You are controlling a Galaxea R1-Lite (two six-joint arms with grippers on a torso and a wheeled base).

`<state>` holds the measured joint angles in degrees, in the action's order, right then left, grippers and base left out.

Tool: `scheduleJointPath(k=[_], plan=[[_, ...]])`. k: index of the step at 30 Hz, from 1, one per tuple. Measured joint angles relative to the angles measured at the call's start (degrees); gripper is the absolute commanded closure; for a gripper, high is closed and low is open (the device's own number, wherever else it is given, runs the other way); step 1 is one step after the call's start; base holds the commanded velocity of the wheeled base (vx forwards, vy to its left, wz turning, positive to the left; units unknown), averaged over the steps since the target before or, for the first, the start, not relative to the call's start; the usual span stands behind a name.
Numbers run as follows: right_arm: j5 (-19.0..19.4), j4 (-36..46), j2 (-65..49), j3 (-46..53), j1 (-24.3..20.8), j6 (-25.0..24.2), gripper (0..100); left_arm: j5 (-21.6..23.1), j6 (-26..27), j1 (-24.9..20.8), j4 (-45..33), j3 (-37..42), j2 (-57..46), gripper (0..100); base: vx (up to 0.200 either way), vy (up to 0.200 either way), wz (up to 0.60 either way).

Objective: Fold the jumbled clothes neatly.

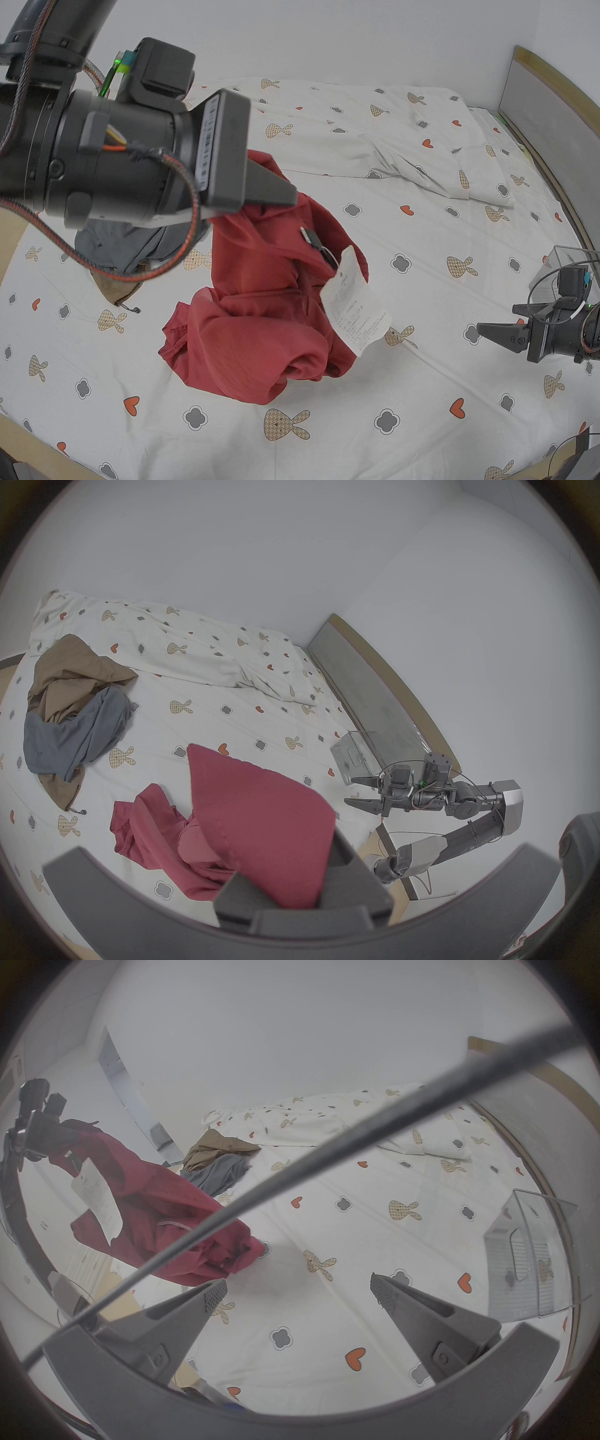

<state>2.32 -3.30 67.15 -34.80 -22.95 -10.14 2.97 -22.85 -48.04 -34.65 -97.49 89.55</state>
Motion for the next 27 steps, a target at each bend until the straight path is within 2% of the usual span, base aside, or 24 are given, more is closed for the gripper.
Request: scheduleJointPath(k=[8, 12, 18, 27], plan=[[2.58, -0.15, 1.9, -1.71, -5.1, -1.23, 0, -0.05, -0.02, -1.21, 0.02, 0.09, 0.61, 100, 0.0, 0.0, 0.0], [2.94, -0.2, 4.33, -3.39, -5.96, -1.51, 0, -0.41, 0.02, -1.24, 0.09, -0.41, 1.13, 100, 0.0, 0.0, 0.0], [2.94, -0.85, 8.77, -4.99, -6.4, -1.6, 0, -0.57, 0.13, 1.08, -0.04, -0.88, -0.09, 100, 0.0, 0.0, 0.0], [2.61, -13.74, 19.32, -6.46, -9.35, -1.43, 0, -0.6, 0.4, 2.38, -1.23, -3.17, -6.03, 100, 0.0, 0.0, 0.0]])
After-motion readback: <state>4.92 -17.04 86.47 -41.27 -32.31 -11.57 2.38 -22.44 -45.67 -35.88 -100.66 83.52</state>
